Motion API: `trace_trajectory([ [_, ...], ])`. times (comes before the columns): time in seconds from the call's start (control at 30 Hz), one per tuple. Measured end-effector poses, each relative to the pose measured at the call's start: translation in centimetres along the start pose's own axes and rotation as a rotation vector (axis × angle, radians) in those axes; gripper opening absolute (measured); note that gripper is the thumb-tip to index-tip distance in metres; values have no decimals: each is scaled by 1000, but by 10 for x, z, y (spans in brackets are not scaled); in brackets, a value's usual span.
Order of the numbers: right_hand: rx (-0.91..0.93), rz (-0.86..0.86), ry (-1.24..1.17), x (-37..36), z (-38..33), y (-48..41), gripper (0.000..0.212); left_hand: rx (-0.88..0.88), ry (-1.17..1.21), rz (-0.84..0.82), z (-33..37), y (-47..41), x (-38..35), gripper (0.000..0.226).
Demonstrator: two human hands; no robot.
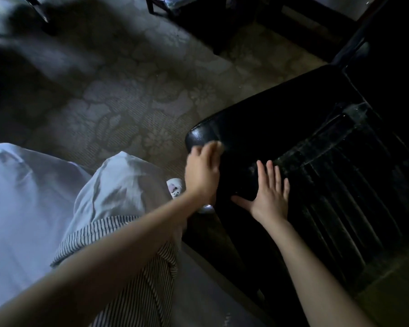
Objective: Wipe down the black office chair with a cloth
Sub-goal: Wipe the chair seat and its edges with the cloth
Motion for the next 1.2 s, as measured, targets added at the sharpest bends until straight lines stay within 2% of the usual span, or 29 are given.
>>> trace_trajectory([
  [0.1,11,8,-18,-1,1,0,109,39,-133,37,-18,-59,13,30],
  [0.2,20,4,-21,-4,2,-1,110,67,-220,-22,-32,-91,6,31],
  [0.3,15,15,-21,-6,2,-1,111,56,-294,-69,-27,-88,-8,29],
  [0.47,17,2,0,-8,2,-3,111,-67,-321,-6,-7,-64,-12,29],
  [0.57,17,-12,12,-10,1,-5,112,-158,-340,-35,7,-44,-19,28],
  [0.8,-3,-10,-25,-11,2,-6,120,-366,-253,-166,36,24,-41,32],
  [0.97,12,-125,-18,-16,5,-9,132,-421,-38,-320,37,48,-48,33],
  [1.03,7,-108,-22,-14,5,-9,137,-412,79,-270,32,39,-36,33],
  [1.1,10,-114,-18,-13,3,-7,137,-360,71,-73,20,19,-12,28],
  [1.2,18,-129,26,-12,3,-6,130,-72,22,227,-21,-18,24,29],
])
Point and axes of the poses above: each hand's wrist, its own y-axis away from the middle knuckle, its own x-axis out of the back of the hand, z = x × y, the point moved 8 cm from there along -y, towards the middle knuckle, and after that the axes turned 14 degrees about -x, right-handed, at the moved point
